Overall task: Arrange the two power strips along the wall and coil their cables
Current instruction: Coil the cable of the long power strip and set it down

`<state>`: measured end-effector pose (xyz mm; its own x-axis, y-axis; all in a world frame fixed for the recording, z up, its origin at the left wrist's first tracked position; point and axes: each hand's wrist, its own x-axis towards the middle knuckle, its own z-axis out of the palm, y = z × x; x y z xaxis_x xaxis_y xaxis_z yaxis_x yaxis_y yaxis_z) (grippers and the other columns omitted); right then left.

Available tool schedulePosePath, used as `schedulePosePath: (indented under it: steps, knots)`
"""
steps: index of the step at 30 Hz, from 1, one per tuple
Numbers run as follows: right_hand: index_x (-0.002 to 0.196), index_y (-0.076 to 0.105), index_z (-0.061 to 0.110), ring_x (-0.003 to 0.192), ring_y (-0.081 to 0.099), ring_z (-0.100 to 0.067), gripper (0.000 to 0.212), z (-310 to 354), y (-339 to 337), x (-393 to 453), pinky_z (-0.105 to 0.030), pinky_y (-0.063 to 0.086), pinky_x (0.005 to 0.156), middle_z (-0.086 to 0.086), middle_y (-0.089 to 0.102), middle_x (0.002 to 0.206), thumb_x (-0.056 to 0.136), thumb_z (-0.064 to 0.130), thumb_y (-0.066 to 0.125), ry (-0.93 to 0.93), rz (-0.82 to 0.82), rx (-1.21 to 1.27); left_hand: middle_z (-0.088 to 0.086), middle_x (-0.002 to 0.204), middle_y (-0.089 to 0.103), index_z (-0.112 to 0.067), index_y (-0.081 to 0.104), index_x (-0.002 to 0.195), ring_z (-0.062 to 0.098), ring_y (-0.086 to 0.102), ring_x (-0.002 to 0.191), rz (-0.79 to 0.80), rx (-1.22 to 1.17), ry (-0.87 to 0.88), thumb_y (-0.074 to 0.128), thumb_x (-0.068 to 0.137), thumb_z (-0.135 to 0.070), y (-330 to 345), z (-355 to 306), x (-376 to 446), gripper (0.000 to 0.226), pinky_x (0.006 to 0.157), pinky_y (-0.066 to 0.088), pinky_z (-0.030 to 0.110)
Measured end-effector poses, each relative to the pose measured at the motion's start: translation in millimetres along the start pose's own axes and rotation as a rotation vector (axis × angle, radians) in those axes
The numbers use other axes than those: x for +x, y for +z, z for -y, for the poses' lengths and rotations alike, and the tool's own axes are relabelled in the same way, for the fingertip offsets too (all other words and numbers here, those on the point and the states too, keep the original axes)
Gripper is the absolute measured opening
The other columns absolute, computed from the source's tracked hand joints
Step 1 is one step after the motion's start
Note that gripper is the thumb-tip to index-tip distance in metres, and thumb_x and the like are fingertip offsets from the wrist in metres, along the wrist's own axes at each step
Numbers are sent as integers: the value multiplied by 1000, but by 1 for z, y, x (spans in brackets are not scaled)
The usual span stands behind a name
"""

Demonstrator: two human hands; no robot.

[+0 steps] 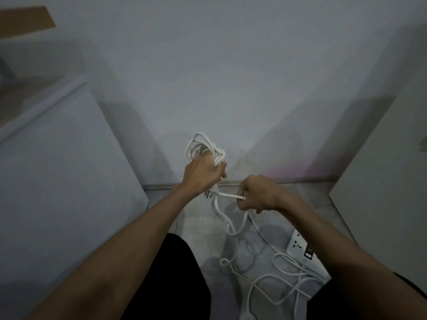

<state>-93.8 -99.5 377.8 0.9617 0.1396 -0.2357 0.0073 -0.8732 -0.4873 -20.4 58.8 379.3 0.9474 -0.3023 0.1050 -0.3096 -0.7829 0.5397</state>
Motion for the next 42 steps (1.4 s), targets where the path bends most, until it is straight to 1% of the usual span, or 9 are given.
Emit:
schedulePosePath:
  steps: [4,8,12,14,18,24,27,32,42]
  knots:
    - [72,67,5,49,59,-13,9,-1,14,1,-24,57,51,-13,60,66,78,-1,65,218,-29,707,3,81,72,-21,71,67,25,68,84,-162,-41,-77,47,80,-48,-2,9,1,39,77,55,40]
    - [82,60,0,63,61,-18,15,11,26,-1,-29,59,56,-12,56,69,90,-6,49,375,107,1389,-1,74,72,-24,73,68,22,69,83,-304,-144,-140,50,85,-44,-11,12,4,35,79,54,37]
    - [75,52,5,45,47,-12,18,12,18,2,-20,47,39,-6,45,55,87,-7,44,366,69,1595,-2,77,72,-24,74,70,21,68,83,-327,-137,-129,48,84,-46,-13,12,6,36,77,55,39]
    - [84,51,8,40,40,-7,17,8,8,4,-17,31,35,-6,44,59,85,-10,49,243,-84,1481,-1,80,72,-25,74,69,20,69,81,-311,-95,-90,47,83,-47,-15,17,9,37,76,56,40]
    - [110,53,19,58,60,-3,28,8,0,-1,-19,45,56,-3,73,79,86,9,66,-109,-365,664,-9,58,68,-23,74,64,4,65,62,-68,-2,24,52,88,-44,-24,22,15,39,72,56,32]
    - [126,36,27,84,66,-15,40,13,-15,3,-35,48,73,15,73,84,93,31,57,-272,-589,165,-1,70,68,-16,67,74,13,63,69,312,7,198,46,91,-56,-19,16,0,48,67,43,24]
    - [116,35,28,91,66,-19,43,12,-19,5,-38,48,74,16,72,85,86,38,64,-229,-619,208,-4,63,68,-13,64,68,3,62,63,437,-70,292,51,92,-51,-17,13,-14,46,68,43,19]
    - [96,48,26,66,62,-10,49,-3,-23,12,-35,50,63,9,66,67,66,47,80,-268,-570,155,-1,53,65,-12,65,55,9,60,54,532,-93,171,76,75,-44,-31,26,-20,39,63,47,21]
    - [64,69,19,47,46,3,20,-32,-33,15,-12,36,52,9,56,47,76,33,78,-259,-540,412,-1,52,61,-3,66,64,6,55,47,372,-184,57,79,73,-12,-80,26,-34,19,50,42,14]
